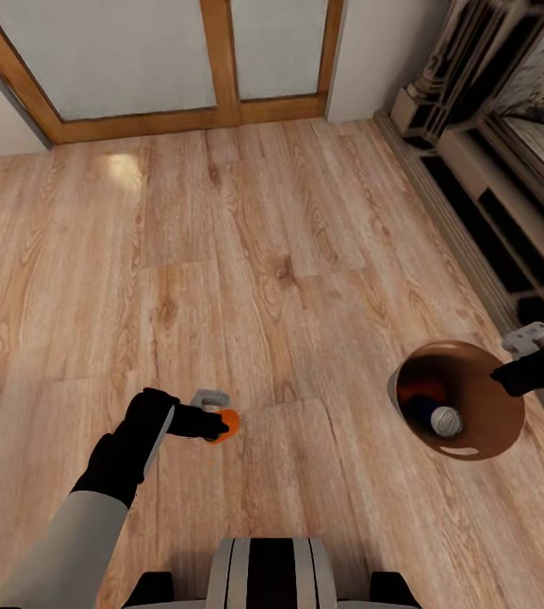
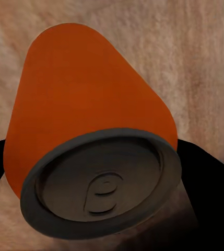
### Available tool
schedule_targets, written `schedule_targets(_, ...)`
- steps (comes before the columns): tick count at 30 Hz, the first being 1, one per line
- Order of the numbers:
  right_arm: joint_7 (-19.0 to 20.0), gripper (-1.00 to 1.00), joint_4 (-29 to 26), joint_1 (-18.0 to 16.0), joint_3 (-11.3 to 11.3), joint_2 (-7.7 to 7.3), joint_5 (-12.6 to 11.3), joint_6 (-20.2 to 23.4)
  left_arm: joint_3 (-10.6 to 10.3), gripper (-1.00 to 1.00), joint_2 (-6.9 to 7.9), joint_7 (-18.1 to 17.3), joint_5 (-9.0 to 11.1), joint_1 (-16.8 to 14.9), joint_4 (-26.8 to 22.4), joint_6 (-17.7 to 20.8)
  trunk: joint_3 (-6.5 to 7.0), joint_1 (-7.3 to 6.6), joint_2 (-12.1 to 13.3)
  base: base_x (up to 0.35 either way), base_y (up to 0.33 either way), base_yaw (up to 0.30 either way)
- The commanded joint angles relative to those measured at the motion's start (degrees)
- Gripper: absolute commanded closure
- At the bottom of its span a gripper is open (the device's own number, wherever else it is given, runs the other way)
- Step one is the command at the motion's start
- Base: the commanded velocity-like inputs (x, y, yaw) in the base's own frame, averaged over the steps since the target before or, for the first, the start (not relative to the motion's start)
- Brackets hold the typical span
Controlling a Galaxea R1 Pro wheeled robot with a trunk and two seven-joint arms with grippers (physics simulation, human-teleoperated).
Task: Put the three can of soda from the living room inside the tash can in the kitchen.
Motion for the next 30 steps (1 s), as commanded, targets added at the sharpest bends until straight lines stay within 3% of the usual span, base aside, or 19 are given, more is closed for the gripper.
schedule_targets(1,0.3,1.0,-0.3,-0.3,0.3,-0.33,0.3,0.0,0.0,1.0,0.33,0.0,0.2,-0.3,0.0,0.1,0.0,0.0,0.0,0.0,0.0,0.0)
schedule_targets(6,1.0,1.0,-1.2,-0.4,0.3,-1.71,1.9,-0.6,0.0,1.0,0.37,0.0,0.2,-0.3,0.0,0.1,0.0,0.0,0.0,0.0,0.0,0.0)
schedule_targets(23,1.0,1.0,-1.2,-0.4,0.3,-1.71,1.2,0.0,0.0,1.0,0.37,0.0,0.2,-0.3,0.0,0.1,0.0,0.0,0.0,0.0,0.0,0.0)
schedule_targets(30,1.4,1.0,-1.1,0.0,0.1,-0.06,1.8,-0.5,0.1,1.0,0.93,0.0,0.3,0.3,-1.8,0.1,1.25,-1.54,2.8,0.0,0.0,0.0)
